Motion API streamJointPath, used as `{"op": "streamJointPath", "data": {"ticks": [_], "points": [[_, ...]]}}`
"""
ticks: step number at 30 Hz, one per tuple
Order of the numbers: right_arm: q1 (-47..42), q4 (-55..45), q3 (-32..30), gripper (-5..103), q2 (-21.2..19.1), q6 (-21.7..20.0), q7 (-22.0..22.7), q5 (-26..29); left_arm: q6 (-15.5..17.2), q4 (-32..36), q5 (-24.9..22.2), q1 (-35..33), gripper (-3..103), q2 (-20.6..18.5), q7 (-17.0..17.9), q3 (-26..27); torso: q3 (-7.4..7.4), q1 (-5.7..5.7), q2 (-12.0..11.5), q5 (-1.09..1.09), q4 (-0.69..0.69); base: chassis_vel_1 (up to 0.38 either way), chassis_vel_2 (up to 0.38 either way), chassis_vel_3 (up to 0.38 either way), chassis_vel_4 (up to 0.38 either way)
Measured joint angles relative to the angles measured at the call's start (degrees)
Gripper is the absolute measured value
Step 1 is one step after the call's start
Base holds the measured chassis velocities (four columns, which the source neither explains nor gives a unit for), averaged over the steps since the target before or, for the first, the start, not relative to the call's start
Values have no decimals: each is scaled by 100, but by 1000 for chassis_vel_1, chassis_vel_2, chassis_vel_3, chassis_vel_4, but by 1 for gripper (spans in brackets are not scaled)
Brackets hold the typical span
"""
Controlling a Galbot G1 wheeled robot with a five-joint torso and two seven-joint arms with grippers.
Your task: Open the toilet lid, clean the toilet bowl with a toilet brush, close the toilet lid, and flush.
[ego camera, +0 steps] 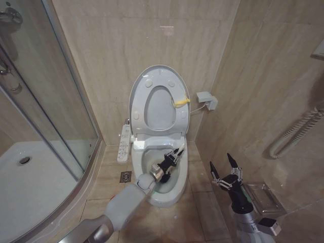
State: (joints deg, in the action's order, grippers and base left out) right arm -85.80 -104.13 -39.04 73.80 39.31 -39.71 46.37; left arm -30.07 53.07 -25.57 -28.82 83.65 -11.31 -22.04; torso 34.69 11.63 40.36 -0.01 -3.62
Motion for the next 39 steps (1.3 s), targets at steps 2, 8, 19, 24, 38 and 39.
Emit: {"op": "streamJointPath", "data": {"ticks": [2, 8, 19, 24, 38, 39], "points": [[37, 100, -2, 100, -47, 0, -2, 13, 16, 96, 94, 25, 19, 191, 28, 169, -1, -1, 1, 2, -8, 0, 0, 0, 0], [55, 311, -29, 100, -99, 14, -60, 16, 16, -187, 279, 72, 19, 446, -7, 424, 0, 0, 0, 1, -8, 0, 0, 0, 0], [154, 444, -11, 100, 155, 13, -6, 135, -91, -175, -767, 654, 19, 57, -25, -401, 0, 0, 0, 2, -9, 0, 0, 0, 0], [338, 549, -111, 100, 320, -66, 93, 207, -234, -380, -1180, 906, 19, -342, -424, -905, 0, 0, 0, 1, -4, 0, 0, 0, 0], [481, 916, -280, 100, 845, -95, -44, -49, -669, -1316, -2415, 1184, 19, -250, -2352, -910, 0, 0, 0, 1, -9, 0, 0, 0, 0], [523, 947, -297, 100, 909, -93, -62, -93, -693, -1475, -2489, 1167, 19, -243, -2543, -937, 0, 0, 0, 1, -6, 0, 0, 0, 0]]}}
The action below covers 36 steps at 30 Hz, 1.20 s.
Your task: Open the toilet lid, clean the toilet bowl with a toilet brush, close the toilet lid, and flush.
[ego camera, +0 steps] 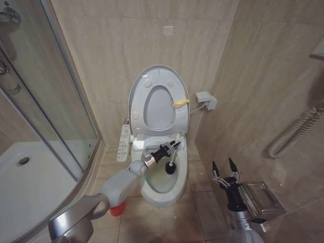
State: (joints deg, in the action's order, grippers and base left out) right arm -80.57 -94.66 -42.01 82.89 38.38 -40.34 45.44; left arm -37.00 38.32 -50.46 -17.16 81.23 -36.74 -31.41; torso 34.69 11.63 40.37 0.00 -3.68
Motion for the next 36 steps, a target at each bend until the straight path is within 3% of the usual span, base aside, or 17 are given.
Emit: {"op": "streamJointPath", "data": {"ticks": [3, 6, 9, 14, 20, 30, 33, 36], "points": [[19, 6, -12, 100, 116, 0, -30, -41, -38, -263, -92, -29, 19, -17, -286, -27, 0, 0, 0, 0, 4, 0, 0, 0, 0], [16, 0, -39, 100, 163, 3, -72, -62, -44, -308, -140, -22, 19, -63, -340, -58, 0, 0, 0, 0, 4, 0, 0, 0, 0], [1, -28, -98, 100, 211, 6, -121, -92, -33, -161, -195, 61, 19, -118, -277, -140, 0, 0, 0, 0, 5, 0, 0, 0, 0], [-56, -94, -154, 100, 301, 19, -172, -133, -61, -126, -257, 284, 19, 88, -207, -165, 0, 0, 0, 1, -6, 0, 0, 0, 0], [-176, -202, -191, 100, 389, 31, -208, -145, -115, -557, -22, 194, 19, 40, -209, -223, 0, 0, 0, -1, 7, 0, 0, 0, 0], [-256, -308, -210, 100, 492, 30, -224, -223, -272, -269, 14, 272, 19, 333, -83, -61, 0, 0, 0, 0, -4, 0, 0, 0, 0], [-288, -331, -215, 100, 511, 33, -244, -231, -272, -666, 217, 251, 19, 419, -68, 20, 0, 0, 0, 0, -3, 0, 0, 0, 0], [-294, -333, -215, 100, 513, 49, -272, -231, -238, -834, 424, 101, 19, 222, -58, 46, 0, 0, 0, 0, 6, 0, 0, 0, 0]]}}
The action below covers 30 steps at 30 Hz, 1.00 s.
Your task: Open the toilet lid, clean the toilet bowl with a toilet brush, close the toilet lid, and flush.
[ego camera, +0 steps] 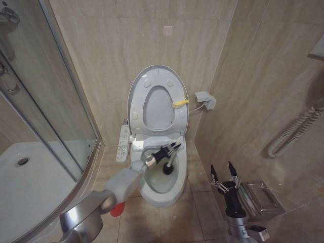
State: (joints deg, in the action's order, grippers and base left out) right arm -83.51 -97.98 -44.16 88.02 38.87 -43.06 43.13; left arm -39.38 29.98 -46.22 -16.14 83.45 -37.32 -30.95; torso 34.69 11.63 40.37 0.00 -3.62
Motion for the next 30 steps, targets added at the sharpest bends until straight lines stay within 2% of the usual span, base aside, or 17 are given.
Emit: {"op": "streamJointPath", "data": {"ticks": [2, 11, 14, 15, 17, 21, 26, 30], "points": [[0, 1, 3, 100, 1, 3, -9, 0, 19, 2, 53, -45, 19, -68, 31, -6, 0, 0, 0, 0, 2, 0, 0, 0, 0], [2, 17, 40, 100, -2, 13, -20, 1, -12, 199, 97, 60, 19, -51, 129, 47, 0, 0, 0, 1, -10, 0, 0, 0, 0], [-14, 12, 46, 100, -4, 16, -23, 5, 20, 24, 102, 30, 19, -52, 144, 39, 0, 0, 0, 0, -8, 0, 0, 0, 0], [-20, 8, 52, 100, -9, 18, -27, 9, 63, -71, 103, -29, 19, -67, 161, 27, 0, -1, 0, -1, -2, 0, 0, 0, 0], [-21, 9, 55, 100, -14, 19, -27, 10, 71, -120, 103, -58, 19, -67, 165, 26, 0, 0, 0, 1, 0, 0, 0, 0, 0], [-17, 3, 60, 100, -38, 19, -27, 11, 45, 13, 46, -64, 19, -12, 168, 52, 1, 0, 0, -1, -1, 0, 0, 0, 0], [-32, -13, 68, 100, -37, 19, -27, 9, -131, 342, -93, 82, 19, 181, 101, 74, 0, 0, 0, -1, -9, 0, 0, 0, 0], [-60, -22, 70, 100, -33, 25, -27, 8, -156, -8, -86, 109, 19, 451, 30, 143, 0, 0, 0, -1, -7, 0, 0, 0, 0]]}}
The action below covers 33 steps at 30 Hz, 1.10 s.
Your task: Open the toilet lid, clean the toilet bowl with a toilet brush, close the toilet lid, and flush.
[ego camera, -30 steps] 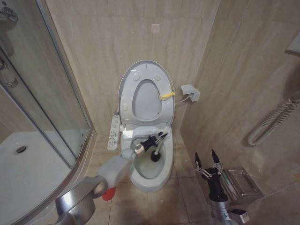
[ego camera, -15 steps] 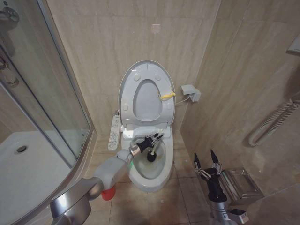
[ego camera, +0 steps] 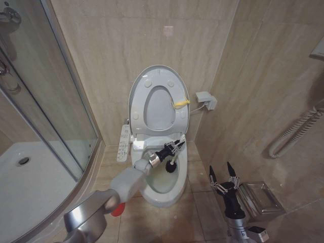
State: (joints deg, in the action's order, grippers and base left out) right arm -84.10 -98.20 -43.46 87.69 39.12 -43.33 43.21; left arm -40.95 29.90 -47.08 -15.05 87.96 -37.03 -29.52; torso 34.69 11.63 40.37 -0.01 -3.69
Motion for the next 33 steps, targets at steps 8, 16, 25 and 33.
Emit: {"op": "streamJointPath", "data": {"ticks": [8, 16, 25, 33], "points": [[-2, -30, -9, 100, -38, 0, 0, 22, 11, 25, 173, -128, 19, -22, 113, -9, 0, 0, 0, 0, 5, 0, 0, 0, 0], [15, -13, 17, 100, -3, 0, -16, 26, -54, -140, 318, 61, 19, 216, 267, 138, 0, 0, 0, 2, -2, 0, 0, 0, 0], [16, -34, 14, 100, -22, 0, -39, 65, -30, -159, 464, -168, 19, -78, 297, 179, 0, 0, 0, 2, 7, 0, 0, 0, 0], [0, -36, 61, 100, 80, 5, -87, 34, -81, -180, 216, -270, 19, 112, 385, 381, 0, 0, 0, 2, 0, 0, 0, 0, 0]]}}
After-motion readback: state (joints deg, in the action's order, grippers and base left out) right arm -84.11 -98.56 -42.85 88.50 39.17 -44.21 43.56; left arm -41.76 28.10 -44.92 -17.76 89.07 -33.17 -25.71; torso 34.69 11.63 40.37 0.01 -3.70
